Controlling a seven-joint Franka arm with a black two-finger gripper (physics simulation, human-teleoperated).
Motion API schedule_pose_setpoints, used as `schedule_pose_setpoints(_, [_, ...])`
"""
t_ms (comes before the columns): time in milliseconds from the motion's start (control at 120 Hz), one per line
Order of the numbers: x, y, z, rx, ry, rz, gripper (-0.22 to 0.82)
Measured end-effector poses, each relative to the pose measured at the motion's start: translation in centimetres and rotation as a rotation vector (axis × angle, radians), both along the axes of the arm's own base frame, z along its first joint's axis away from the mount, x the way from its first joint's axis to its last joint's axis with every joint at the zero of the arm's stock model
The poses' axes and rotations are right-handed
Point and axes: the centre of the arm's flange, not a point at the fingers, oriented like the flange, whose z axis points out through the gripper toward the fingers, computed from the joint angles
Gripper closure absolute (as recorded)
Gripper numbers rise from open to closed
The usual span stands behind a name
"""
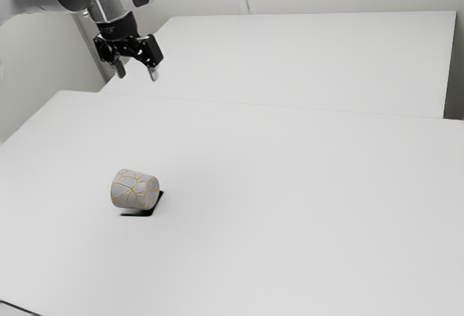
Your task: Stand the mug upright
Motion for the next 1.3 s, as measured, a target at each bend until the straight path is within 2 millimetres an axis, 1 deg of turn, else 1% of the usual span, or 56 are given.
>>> schedule_pose_setpoints(92, [-0.1,0.6,0.1,0.0,0.0,0.011,0.0])
schedule_pose_setpoints(300, [-0.7,0.9,0.1,-0.003,0.008,0.02,0.0])
schedule_pose_setpoints(383, [-1.9,1.2,0.1,-0.007,0.009,0.028,0.0])
schedule_pose_setpoints(433, [-2.4,1.2,-0.3,-0.026,0.015,0.034,0.0])
schedule_pose_setpoints(558, [-2.9,1.5,-3.2,-0.076,0.068,0.05,0.0])
schedule_pose_setpoints(725, [-2.3,2.2,-7.0,-0.17,0.108,0.054,0.0])
schedule_pose_setpoints(867, [-2.2,3.6,-9.6,-0.228,0.122,0.044,0.0])
schedule_pose_setpoints(933, [-2.1,4.9,-10.9,-0.251,0.123,0.047,0.0])
schedule_pose_setpoints(1000, [-2.3,7.1,-12.2,-0.279,0.119,0.064,0.0])
schedule_pose_setpoints(1083, [-3.1,11.0,-13.5,-0.308,0.104,0.104,0.0])
schedule_pose_setpoints(1217, [-5.0,17.9,-15.5,-0.35,0.08,0.175,0.0])
schedule_pose_setpoints(1258, [-5.5,19.6,-16.0,-0.362,0.071,0.186,0.0])
schedule_pose_setpoints(1300, [-5.8,20.8,-16.6,-0.375,0.064,0.187,0.0])
